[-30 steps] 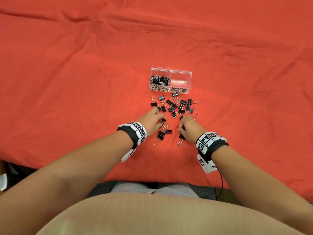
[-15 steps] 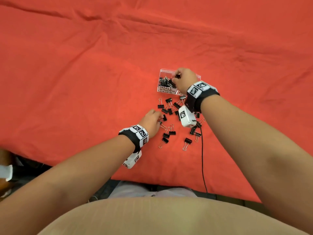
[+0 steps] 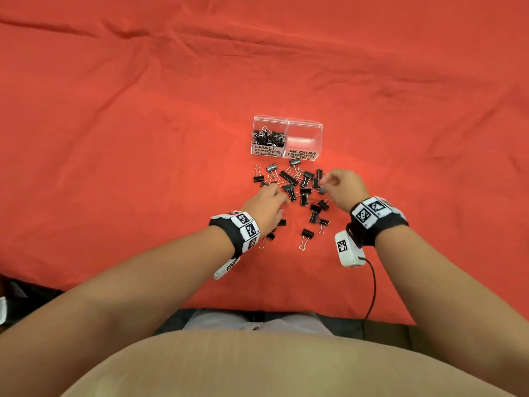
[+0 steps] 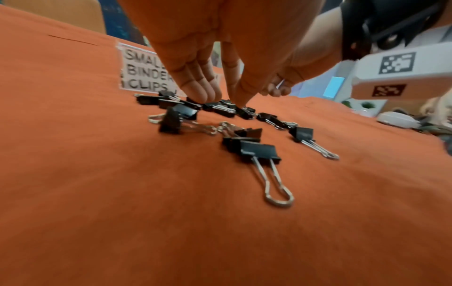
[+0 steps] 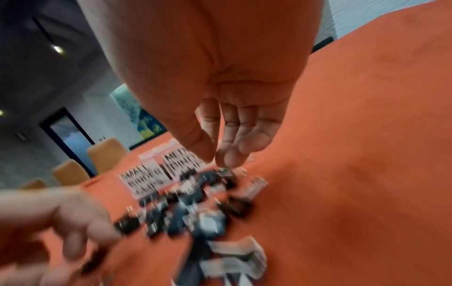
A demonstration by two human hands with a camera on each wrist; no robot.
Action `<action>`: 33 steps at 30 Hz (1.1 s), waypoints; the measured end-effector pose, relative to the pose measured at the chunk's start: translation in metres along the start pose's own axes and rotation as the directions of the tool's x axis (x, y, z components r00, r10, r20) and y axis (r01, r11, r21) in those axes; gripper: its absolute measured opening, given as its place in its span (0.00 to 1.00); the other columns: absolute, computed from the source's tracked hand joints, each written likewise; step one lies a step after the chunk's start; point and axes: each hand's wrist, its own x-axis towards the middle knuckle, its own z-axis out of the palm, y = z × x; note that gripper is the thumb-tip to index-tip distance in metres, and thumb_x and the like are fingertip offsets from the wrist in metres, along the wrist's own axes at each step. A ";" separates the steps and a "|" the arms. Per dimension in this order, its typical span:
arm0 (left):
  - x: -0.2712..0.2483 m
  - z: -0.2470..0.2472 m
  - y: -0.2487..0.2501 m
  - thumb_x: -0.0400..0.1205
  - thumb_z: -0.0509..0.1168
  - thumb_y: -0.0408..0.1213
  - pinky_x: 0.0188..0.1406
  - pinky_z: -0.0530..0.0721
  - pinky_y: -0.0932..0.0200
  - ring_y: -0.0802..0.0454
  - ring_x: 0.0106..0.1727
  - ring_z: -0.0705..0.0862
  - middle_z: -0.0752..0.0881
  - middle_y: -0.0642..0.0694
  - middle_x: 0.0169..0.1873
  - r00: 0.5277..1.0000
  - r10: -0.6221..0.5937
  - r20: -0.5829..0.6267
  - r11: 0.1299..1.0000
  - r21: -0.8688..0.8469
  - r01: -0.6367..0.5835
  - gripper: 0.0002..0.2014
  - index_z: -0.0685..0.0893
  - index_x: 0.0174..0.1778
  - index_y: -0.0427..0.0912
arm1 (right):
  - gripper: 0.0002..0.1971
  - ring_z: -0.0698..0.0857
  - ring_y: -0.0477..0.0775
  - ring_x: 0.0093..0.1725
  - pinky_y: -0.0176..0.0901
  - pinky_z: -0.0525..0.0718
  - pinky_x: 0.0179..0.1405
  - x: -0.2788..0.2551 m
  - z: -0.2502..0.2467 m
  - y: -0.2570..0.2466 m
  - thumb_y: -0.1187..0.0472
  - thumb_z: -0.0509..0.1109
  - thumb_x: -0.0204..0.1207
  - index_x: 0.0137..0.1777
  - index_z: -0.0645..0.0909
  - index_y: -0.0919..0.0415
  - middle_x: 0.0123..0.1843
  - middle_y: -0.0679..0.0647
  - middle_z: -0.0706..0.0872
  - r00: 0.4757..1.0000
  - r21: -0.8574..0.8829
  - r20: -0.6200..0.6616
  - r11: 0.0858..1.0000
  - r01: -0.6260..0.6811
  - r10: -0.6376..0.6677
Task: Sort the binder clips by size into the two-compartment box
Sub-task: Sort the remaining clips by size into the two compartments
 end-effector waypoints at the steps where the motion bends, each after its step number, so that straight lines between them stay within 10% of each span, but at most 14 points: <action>1: 0.001 0.003 0.004 0.81 0.61 0.34 0.53 0.83 0.48 0.48 0.64 0.73 0.75 0.45 0.57 1.000 0.014 0.025 1.000 0.017 -0.014 0.13 0.80 0.62 0.42 | 0.06 0.81 0.52 0.40 0.32 0.73 0.29 -0.007 0.005 0.011 0.65 0.65 0.77 0.47 0.84 0.62 0.39 0.51 0.83 1.000 -0.018 0.010 0.999 -0.030 0.030; 10: 0.003 0.008 0.007 0.74 0.68 0.37 0.51 0.83 0.48 0.47 0.60 0.74 0.71 0.45 0.56 0.995 -0.021 0.096 0.998 0.057 0.016 0.15 0.75 0.56 0.43 | 0.14 0.75 0.50 0.31 0.42 0.72 0.30 -0.042 0.049 0.037 0.54 0.78 0.66 0.40 0.74 0.54 0.31 0.46 0.74 0.997 0.004 0.052 0.998 -0.064 0.063; 17: 0.015 0.007 0.013 0.77 0.62 0.28 0.58 0.81 0.46 0.44 0.65 0.71 0.72 0.42 0.63 0.999 0.007 0.039 0.990 0.138 -0.012 0.24 0.73 0.70 0.38 | 0.05 0.78 0.52 0.39 0.42 0.74 0.41 -0.030 0.028 0.044 0.62 0.72 0.72 0.42 0.78 0.57 0.32 0.45 0.75 0.989 0.127 -0.082 0.986 -0.111 0.122; 20: 0.015 0.007 0.008 0.77 0.61 0.26 0.49 0.85 0.43 0.43 0.59 0.75 0.73 0.42 0.58 0.999 0.012 0.043 0.986 0.163 -0.019 0.16 0.76 0.60 0.37 | 0.05 0.78 0.52 0.40 0.41 0.73 0.41 -0.025 0.028 0.039 0.63 0.71 0.73 0.42 0.77 0.55 0.32 0.45 0.75 0.993 0.095 -0.076 0.992 -0.087 0.095; 26: 0.014 0.007 0.003 0.78 0.67 0.32 0.42 0.85 0.44 0.44 0.41 0.78 0.71 0.43 0.54 0.999 -0.034 0.025 0.992 0.124 0.031 0.09 0.75 0.51 0.38 | 0.11 0.74 0.48 0.45 0.44 0.77 0.45 -0.019 0.051 0.013 0.54 0.74 0.71 0.50 0.79 0.56 0.46 0.48 0.75 0.997 -0.055 -0.002 0.995 0.083 -0.083; 33: 0.017 0.000 -0.002 0.79 0.61 0.29 0.50 0.82 0.47 0.43 0.44 0.81 0.76 0.41 0.53 0.995 -0.074 -0.061 0.992 -0.106 0.067 0.06 0.79 0.51 0.37 | 0.10 0.77 0.52 0.51 0.49 0.81 0.52 -0.025 0.063 0.008 0.61 0.69 0.72 0.54 0.79 0.59 0.50 0.52 0.77 0.989 -0.124 0.038 0.981 0.148 -0.144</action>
